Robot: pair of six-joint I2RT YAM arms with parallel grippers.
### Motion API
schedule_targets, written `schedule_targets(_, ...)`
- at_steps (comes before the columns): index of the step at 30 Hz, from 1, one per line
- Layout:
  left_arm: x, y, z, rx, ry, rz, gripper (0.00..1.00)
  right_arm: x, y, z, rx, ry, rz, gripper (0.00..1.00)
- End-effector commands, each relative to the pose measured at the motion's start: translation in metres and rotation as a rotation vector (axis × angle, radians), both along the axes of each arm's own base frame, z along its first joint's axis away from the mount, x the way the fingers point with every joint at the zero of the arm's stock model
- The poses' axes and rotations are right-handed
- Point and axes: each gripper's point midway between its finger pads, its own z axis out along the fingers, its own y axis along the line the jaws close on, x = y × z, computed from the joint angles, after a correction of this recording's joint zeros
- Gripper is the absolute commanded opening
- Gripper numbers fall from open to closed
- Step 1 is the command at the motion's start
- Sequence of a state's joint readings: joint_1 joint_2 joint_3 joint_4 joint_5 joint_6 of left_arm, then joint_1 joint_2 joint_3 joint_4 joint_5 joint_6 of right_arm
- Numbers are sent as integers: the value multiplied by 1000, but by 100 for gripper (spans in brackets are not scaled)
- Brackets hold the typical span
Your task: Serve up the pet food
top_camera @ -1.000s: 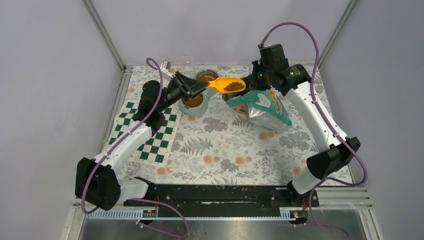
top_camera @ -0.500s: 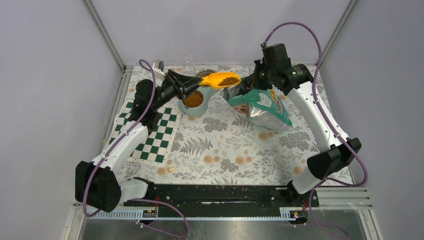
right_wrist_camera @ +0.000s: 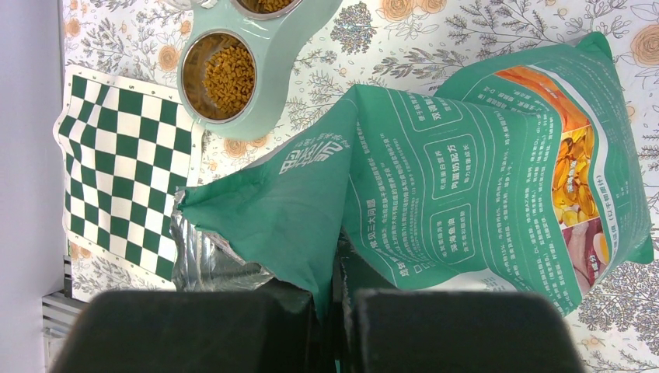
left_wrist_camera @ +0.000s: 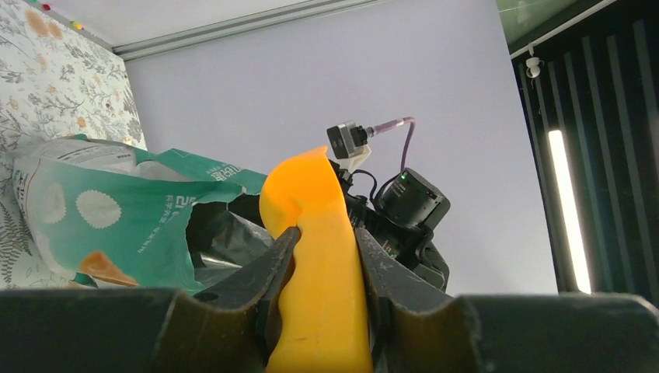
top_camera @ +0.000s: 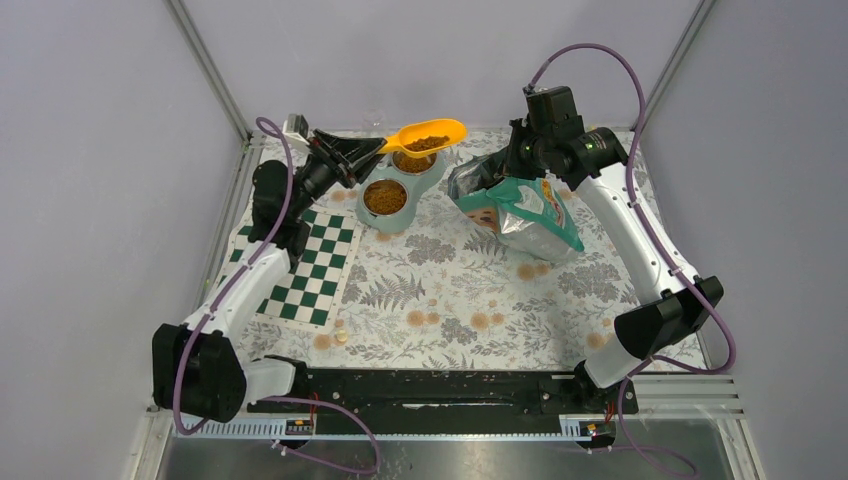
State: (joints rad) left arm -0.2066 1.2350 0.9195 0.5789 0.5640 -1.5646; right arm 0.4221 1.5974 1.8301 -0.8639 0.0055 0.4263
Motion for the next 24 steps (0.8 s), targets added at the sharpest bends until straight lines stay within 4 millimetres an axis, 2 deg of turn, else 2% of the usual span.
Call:
schedule_targets(1, 5, 5, 24, -39, -79, 40, 0, -1, 5, 75, 133, -204, 13, 0)
schedule_targets(4, 21, 9, 9, 23, -37, 104, 0, 1, 4, 75, 129, -204, 9, 0)
schedule_targets(13, 82, 54, -50, 190, 24, 431, 0, 3, 3, 70, 116, -199, 6, 0)
schedule_targets(24, 141, 71, -110, 235, 106, 582, 0, 9, 1, 70, 110, -200, -8, 0)
